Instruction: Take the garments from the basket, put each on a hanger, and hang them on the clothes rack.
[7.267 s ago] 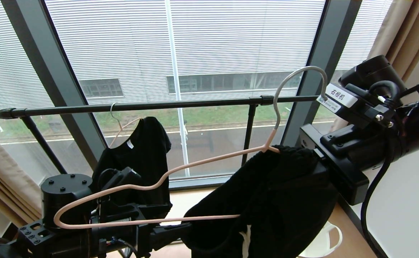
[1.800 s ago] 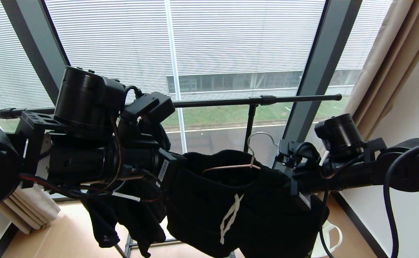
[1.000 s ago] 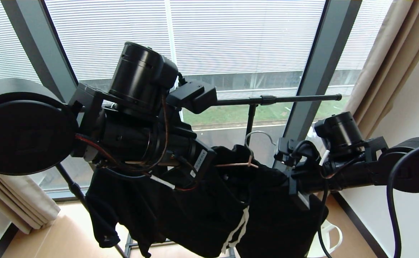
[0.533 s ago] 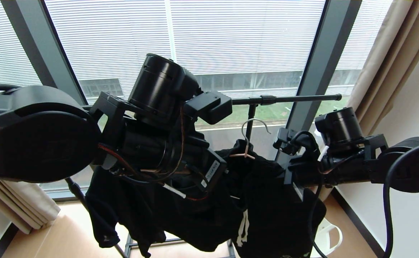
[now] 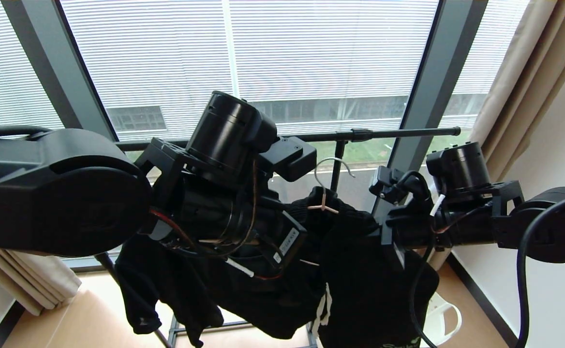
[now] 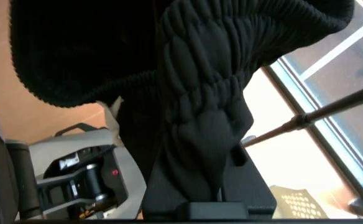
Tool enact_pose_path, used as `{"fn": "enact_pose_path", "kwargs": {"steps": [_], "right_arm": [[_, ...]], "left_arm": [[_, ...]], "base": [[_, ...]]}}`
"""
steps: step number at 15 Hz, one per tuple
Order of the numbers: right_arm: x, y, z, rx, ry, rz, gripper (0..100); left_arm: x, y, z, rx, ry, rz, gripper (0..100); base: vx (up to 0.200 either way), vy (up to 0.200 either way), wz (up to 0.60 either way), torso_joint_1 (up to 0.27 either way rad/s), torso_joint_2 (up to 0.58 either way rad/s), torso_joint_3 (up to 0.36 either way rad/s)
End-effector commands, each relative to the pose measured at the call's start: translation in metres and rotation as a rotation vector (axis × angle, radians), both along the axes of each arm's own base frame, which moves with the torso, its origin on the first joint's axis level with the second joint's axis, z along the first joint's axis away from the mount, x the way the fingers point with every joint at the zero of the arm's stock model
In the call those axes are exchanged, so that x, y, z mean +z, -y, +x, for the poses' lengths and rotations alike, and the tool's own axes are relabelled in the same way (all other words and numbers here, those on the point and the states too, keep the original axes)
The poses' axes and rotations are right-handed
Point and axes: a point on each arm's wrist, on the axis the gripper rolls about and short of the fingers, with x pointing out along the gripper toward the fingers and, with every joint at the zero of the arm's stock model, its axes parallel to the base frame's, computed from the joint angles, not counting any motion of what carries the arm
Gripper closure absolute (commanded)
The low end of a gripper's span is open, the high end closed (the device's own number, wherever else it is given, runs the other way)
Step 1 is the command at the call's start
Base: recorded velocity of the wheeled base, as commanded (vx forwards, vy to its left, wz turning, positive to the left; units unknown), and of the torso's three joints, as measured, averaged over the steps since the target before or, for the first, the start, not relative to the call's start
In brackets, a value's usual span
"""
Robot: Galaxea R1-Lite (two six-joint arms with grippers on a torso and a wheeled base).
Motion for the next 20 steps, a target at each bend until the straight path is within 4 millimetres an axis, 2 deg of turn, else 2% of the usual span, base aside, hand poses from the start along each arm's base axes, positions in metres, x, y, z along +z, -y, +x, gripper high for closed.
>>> {"fn": "enact_pose_path", "kwargs": {"steps": [1,14,15,18,20], "right_arm": [[-0.0012,0.0002,-0.001,-0.003,-0.002,0.009,100],[-0.0011,-0.0006,-0.0025,0.057,0.04,0.183,100],[-0.0015,-0.0006,-0.0028,0.059,0.037,0.184,100],[-0.0016,-0.0003,-0.0022,0.058,0.038,0.184,100],[-0.0016,-0.0003,-0.0022,0.058,0.038,0.184,100]], "left_arm": [[-0.0023,0.001,0.0009,-0.001,-0.005,0.005,100],[-0.0082,0.0003,0.0003,-0.019,0.002,0.036,100],[-0.0078,0.0004,0.0004,-0.019,0.003,0.035,0],[-0.0085,-0.0014,-0.0007,-0.014,-0.002,0.035,0],[-0.0014,-0.0083,-0.0076,-0.014,0.014,0.019,0]], "base": [[0.0,0.0,0.0,0.0,0.0,0.0],[0.0,0.0,0.0,0.0,0.0,0.0],[0.0,0.0,0.0,0.0,0.0,0.0],[0.0,0.0,0.0,0.0,0.0,0.0],[0.0,0.0,0.0,0.0,0.0,0.0]]}}
